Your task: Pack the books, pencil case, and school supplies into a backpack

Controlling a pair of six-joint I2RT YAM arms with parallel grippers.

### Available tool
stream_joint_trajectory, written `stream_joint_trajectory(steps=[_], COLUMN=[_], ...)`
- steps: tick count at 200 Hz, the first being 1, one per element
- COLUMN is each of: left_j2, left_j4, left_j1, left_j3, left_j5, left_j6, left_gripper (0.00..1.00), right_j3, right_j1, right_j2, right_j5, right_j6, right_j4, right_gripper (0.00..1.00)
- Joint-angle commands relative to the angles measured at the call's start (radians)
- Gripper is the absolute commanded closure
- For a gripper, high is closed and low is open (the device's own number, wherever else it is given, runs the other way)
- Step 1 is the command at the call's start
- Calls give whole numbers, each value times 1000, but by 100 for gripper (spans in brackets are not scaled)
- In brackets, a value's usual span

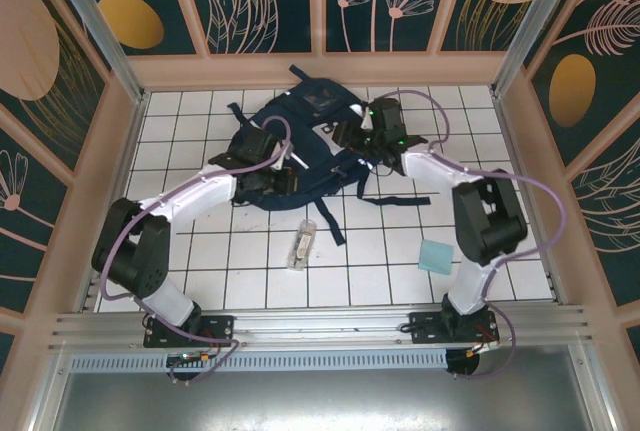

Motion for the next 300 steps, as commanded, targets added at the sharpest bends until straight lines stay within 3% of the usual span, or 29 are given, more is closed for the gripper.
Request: stream_joint_trajectory(steps=[1,18,83,127,169,175,189,201,228,255,300], left_j2=[50,96,170,147,124,125,123,113,86,46,29], left_j4=[159,227,221,178,193,192,182,165,82,-30,-149], left_j1=[-76,-113,-189,-189,-189,-189,-189,-187,-164,-79,69], left_j3=[35,52,176,132,93,93,103,106,101,68,24], left_j5=[155,177,185,138,137,139,140,121,23,-52,-280], left_j6=[-135,-173,-171,-152,-157,-155,-142,-130,-76,13,163], left_gripper=[100,100,100,100,100,100,100,100,100,100,100], right_j3=[-75,-167,-436,-420,-366,-362,-358,-370,-420,-440,-449], right_j1=[9,9,11,17,37,42,49,48,29,2,-35], right_j2=[-117,-181,-289,-217,-110,-93,-66,-64,-114,-181,-235], right_j5=[27,8,-36,-67,-84,-77,-53,-18,42,90,123], right_j6=[41,90,304,374,398,401,394,394,365,314,237], right_j4=[-42,-40,146,324,371,380,392,391,378,314,234], right_gripper=[49,46,47,49,48,52,84,100,100,100,100])
